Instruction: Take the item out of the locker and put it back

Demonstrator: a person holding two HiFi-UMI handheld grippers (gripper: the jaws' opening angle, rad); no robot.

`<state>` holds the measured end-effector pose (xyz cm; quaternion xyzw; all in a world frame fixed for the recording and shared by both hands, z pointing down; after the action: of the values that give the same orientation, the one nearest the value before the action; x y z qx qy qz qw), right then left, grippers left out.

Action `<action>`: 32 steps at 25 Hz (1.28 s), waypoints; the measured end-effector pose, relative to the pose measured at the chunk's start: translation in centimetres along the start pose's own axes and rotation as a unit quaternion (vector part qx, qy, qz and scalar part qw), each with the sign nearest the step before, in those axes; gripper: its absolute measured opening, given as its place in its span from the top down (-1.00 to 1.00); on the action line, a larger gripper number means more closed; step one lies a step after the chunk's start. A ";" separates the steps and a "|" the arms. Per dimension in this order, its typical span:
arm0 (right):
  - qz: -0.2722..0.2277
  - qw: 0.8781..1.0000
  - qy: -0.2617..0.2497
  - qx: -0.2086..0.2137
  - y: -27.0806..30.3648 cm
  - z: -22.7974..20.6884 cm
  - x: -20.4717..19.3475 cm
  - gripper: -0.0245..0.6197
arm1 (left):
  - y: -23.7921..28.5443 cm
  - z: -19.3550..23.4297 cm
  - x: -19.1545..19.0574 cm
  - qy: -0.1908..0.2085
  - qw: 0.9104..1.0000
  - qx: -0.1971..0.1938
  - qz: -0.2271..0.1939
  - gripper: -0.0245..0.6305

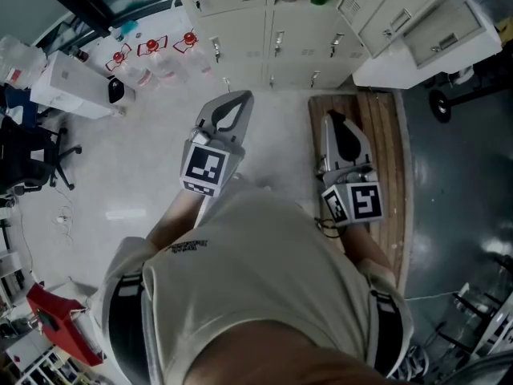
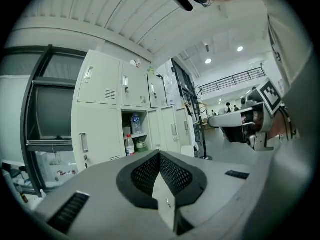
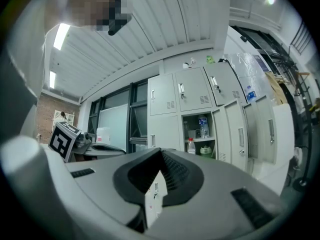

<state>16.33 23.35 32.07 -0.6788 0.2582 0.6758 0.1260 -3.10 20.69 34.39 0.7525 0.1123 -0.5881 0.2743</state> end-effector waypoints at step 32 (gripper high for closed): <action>0.002 1.000 -0.002 -0.014 17.1 -5.3 3.3 0.91 | 13.1 11.9 2.2 -0.001 0.999 -0.035 -0.005 0.89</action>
<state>11.77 5.71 32.19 -0.6789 0.2494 0.6809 0.1154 -5.83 3.04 34.06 0.7415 0.1364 -0.5855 0.2980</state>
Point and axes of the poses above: the fingertips, and each gripper's own axes: y forward along the fingers, z to its left, x out of its top, the point moved 5 cm from there along -y, backward along the fingers, and after that the axes turned 10 degrees about z, right-handed, at the moved point
